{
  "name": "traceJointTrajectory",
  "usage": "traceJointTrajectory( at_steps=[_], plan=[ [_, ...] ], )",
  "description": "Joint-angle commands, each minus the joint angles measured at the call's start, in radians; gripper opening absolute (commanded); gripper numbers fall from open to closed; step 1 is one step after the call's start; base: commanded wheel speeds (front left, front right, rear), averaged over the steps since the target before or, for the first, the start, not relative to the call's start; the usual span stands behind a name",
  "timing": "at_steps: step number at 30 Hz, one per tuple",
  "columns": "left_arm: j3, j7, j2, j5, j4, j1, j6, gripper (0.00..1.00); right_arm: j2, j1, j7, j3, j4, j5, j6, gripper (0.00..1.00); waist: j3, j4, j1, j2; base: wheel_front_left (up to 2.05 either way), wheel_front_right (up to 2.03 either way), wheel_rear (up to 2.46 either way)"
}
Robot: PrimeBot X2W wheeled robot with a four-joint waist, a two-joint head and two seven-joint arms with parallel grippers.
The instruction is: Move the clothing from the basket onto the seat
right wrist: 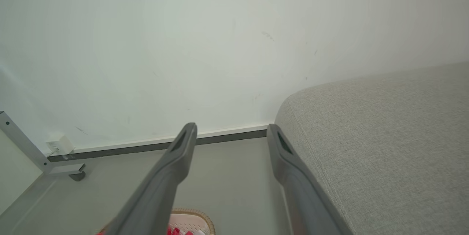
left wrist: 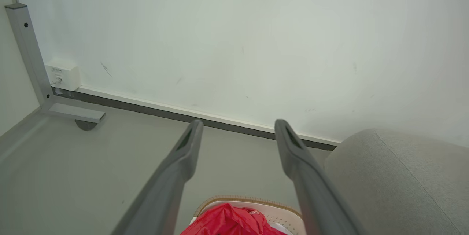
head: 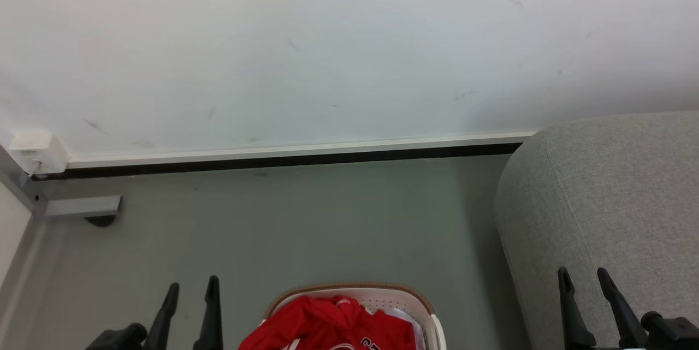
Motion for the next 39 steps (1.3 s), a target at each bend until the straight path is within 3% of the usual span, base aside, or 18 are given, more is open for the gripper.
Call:
traceJointTrajectory(
  at_steps=[1, 39],
  plan=[
    [0.002, -0.008, 0.003, 0.027, -0.002, 0.005, -0.004, 1.00, 0.000, 0.006, -0.009, -0.002, -0.003, -0.022, -0.001, 1.00, 0.000, 0.001, 0.0000, 0.0000, 0.00, 0.00, 0.00],
    [0.024, -0.078, -0.024, 0.319, 0.000, 0.044, -0.048, 1.00, 0.007, 0.031, -0.080, -0.025, 0.005, -0.275, -0.002, 1.00, 0.005, -0.001, 0.0000, 0.0000, 0.00, 0.00, 0.00]
  ],
)
